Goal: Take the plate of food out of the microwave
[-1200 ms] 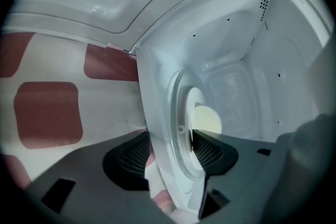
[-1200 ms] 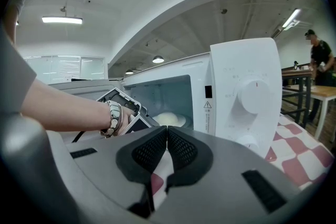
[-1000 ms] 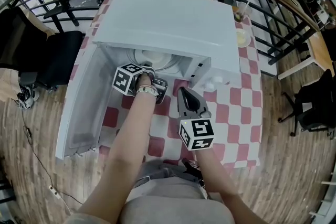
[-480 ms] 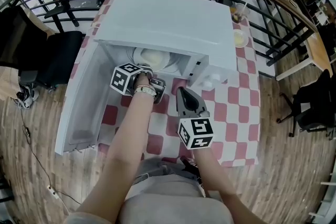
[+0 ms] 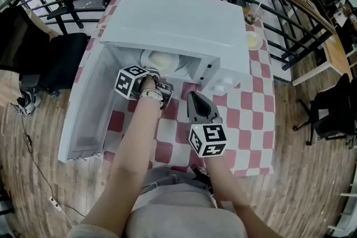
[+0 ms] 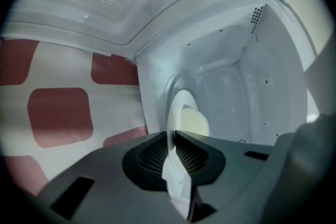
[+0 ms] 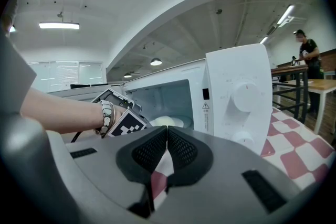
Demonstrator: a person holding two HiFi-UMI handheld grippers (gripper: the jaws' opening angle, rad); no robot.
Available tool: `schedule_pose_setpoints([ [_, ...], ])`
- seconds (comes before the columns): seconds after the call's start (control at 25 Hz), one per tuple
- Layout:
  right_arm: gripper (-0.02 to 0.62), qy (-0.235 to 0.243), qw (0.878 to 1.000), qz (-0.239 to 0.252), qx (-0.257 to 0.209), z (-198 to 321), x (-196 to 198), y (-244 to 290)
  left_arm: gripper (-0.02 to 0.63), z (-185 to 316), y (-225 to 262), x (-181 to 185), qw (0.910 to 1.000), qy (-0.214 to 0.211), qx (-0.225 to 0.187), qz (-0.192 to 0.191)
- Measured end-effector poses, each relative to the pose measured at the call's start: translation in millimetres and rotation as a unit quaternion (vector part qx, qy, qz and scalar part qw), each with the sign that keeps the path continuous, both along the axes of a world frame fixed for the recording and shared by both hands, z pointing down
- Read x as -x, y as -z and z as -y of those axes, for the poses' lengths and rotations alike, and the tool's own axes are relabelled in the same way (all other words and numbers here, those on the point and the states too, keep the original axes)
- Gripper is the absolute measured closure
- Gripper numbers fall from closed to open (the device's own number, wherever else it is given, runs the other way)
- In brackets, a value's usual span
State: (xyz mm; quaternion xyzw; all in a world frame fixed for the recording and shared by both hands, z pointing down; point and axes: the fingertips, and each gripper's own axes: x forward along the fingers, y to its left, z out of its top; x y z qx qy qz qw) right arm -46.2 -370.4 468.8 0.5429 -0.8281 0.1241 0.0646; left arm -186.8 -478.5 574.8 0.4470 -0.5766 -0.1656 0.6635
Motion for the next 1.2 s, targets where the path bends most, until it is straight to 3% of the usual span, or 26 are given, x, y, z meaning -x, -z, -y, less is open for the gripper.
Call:
schedule_pose_setpoints([
  [0.28, 0.569, 0.0, 1.0, 0.002, 0.0, 0.0, 0.7, 0.2, 0.566, 0.0, 5.2, 3.3, 0.9999, 0.003, -0.014, -0.005],
  [0.56, 0.569, -0.003, 1.0, 0.005, 0.002, -1.8, 1.6, -0.4, 0.592, 8.1, 24.1, 2.9, 0.9952, 0.009, -0.093, -0.028],
  [0.72, 0.569, -0.003, 1.0, 0.006, 0.0, -2.6, 2.1, 2.0, 0.594, 6.0, 20.8, 4.9, 0.9924, 0.02, -0.11, -0.05],
  [1.2, 0.569, -0.003, 1.0, 0.008, -0.002, -7.5, 4.4, 3.0, 0.592, -1.6, 26.3, 8.3, 0.9844, 0.023, -0.162, -0.065],
])
